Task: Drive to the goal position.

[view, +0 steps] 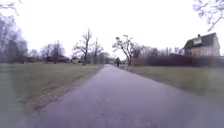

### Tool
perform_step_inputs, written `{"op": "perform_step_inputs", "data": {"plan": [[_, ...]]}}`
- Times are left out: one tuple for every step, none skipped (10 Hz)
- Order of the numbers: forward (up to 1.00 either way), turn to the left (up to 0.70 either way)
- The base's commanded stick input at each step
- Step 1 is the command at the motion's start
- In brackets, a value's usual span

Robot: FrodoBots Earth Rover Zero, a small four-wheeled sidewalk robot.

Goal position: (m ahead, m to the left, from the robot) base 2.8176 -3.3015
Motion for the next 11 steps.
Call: {"op": "perform_step_inputs", "data": {"plan": [[1.0,-0.4],[1.0,-0.4],[1.0,-0.4],[1.0,-0.32],[1.0,-0.06],[1.0,0.0],[1.0,0.0],[1.0,0.0],[1.0,0.0],[1.0,0.0],[1.0,0.0]]}}
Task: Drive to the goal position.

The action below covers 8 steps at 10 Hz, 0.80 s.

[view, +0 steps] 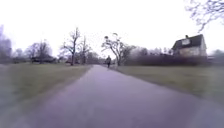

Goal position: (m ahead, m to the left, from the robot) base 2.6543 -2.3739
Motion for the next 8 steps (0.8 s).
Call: {"op": "perform_step_inputs", "data": {"plan": [[1.0,0.0],[1.0,0.0],[1.0,0.0],[1.0,0.0],[1.0,0.0],[1.0,0.0],[1.0,0.0],[1.0,0.0]]}}
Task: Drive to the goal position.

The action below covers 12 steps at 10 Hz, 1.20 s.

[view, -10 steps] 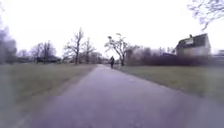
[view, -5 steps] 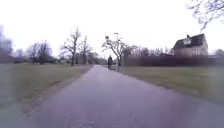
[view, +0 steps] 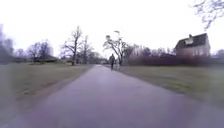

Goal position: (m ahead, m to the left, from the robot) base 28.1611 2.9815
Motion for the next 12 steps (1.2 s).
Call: {"op": "perform_step_inputs", "data": {"plan": [[1.0,0.0],[1.0,0.0],[1.0,0.0],[1.0,0.0],[1.0,0.0],[1.0,0.0],[1.0,0.0],[1.0,0.0],[1.0,0.0],[1.0,0.0],[1.0,0.0],[1.0,0.0]]}}
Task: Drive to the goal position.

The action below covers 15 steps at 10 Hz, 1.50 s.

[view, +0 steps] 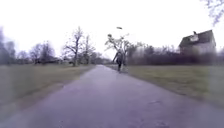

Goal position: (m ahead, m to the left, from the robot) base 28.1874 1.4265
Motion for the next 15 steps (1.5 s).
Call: {"op": "perform_step_inputs", "data": {"plan": [[1.0,0.0],[1.0,0.0],[1.0,0.0],[1.0,0.0],[1.0,0.0],[1.0,0.0],[1.0,0.0],[1.0,0.0],[1.0,0.0],[1.0,0.0],[1.0,0.0],[1.0,0.0],[1.0,0.0],[1.0,0.0],[1.0,0.0]]}}
